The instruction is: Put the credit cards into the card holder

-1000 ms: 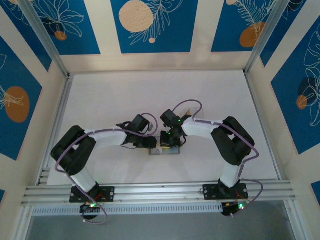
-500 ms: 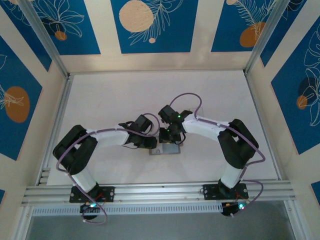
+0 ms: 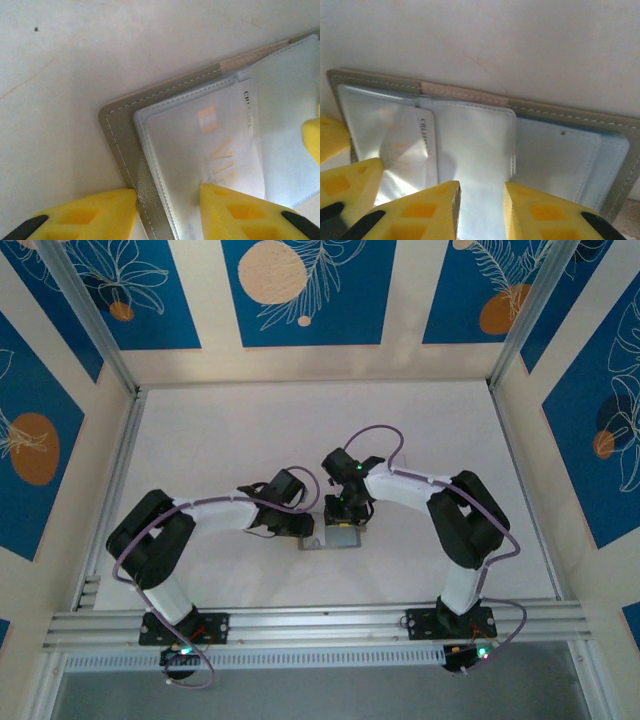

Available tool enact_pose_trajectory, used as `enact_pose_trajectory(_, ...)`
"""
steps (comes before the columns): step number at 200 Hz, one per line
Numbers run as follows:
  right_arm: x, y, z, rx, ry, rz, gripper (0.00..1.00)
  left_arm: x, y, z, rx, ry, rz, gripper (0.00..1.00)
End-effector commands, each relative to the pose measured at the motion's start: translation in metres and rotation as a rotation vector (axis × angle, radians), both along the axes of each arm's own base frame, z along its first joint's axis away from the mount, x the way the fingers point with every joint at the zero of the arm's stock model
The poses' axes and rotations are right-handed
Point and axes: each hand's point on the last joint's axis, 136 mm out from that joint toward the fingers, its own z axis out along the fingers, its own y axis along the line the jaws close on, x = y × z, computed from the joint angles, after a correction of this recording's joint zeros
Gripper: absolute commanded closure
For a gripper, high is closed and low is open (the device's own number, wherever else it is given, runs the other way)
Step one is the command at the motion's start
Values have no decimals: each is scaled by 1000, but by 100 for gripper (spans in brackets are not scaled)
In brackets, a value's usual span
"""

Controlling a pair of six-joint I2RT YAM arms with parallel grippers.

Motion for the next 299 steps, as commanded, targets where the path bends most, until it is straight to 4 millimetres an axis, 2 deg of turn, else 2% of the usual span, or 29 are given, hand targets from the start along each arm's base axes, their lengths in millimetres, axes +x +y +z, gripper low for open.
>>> enact_pose_trajectory(1,3,-7,-2,-50,-4,6,69,-43,33,-64,178,151,-14,61)
enact_pose_trajectory(51,5,-10,15,-30,-50,10,67,-43,34,-67,182,157,-13,61)
enact_pose_trajectory(96,4,0,2,7,-4,25,67,-43,34,-64,180,154,-11,61)
enact_pose_trajectory(154,-2,0,-10,3,31,33,68,-44,33,-64,174,157,-12,61)
enact_pose_trajectory(195,-7,13,7,104,32,47,76,-44,33,-64,175,157,-11,61)
enact_pose_trajectory(249,-9,8,35,164,-8,42,100,-44,33,-66,179,160,-1,61)
enact_pose_trajectory(279,-4,-5,43,166,-27,10,100,-44,34,-67,179,161,4,61)
enact_pose_trajectory(299,-5,6,47,210,-18,24,100,-45,30,-65,160,165,-3,61)
